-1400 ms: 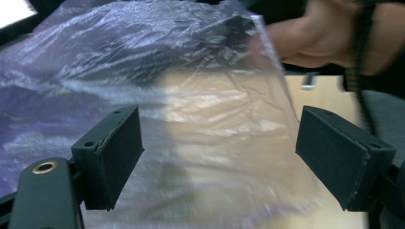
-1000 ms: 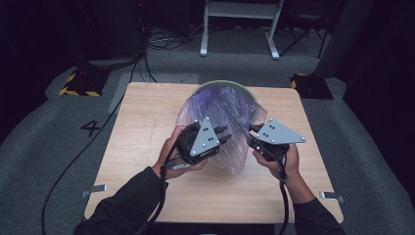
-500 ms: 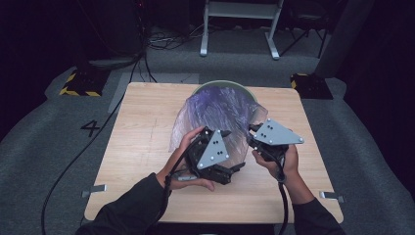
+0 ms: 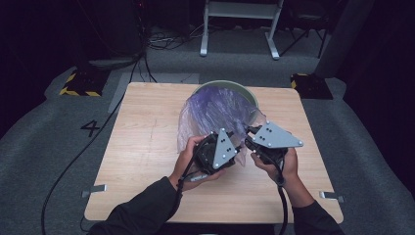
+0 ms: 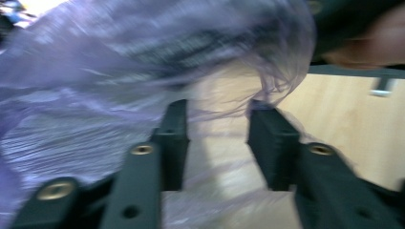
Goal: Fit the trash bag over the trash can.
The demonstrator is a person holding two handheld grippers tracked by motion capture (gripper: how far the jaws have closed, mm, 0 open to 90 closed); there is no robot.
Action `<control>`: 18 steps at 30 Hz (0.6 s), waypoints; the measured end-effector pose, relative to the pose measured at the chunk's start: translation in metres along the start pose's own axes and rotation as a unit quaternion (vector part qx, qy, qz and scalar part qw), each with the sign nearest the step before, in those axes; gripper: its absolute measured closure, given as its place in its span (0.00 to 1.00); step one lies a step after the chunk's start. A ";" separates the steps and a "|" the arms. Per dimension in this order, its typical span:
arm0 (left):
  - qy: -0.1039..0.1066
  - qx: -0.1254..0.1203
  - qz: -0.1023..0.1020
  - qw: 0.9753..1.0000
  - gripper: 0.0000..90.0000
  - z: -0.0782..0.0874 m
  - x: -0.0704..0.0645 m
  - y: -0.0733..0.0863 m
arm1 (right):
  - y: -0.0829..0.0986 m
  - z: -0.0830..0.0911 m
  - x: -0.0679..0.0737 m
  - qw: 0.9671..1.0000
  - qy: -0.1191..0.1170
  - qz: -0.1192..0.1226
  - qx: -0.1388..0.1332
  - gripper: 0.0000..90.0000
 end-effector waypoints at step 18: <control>0.020 -0.019 0.037 0.999 1.00 0.039 0.074 -0.004 | 0.013 0.000 0.009 0.999 -0.052 0.015 0.003 0.45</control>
Point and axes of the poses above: each handheld gripper's, and its own axes: z roughly backward along the jaws, y roughly out of its underside, x roughly to its left, the point moved 9 cm from there along -z, roughly forward along the jaws, and after that the axes turned 2 degrees about z, right-handed, at the moved point
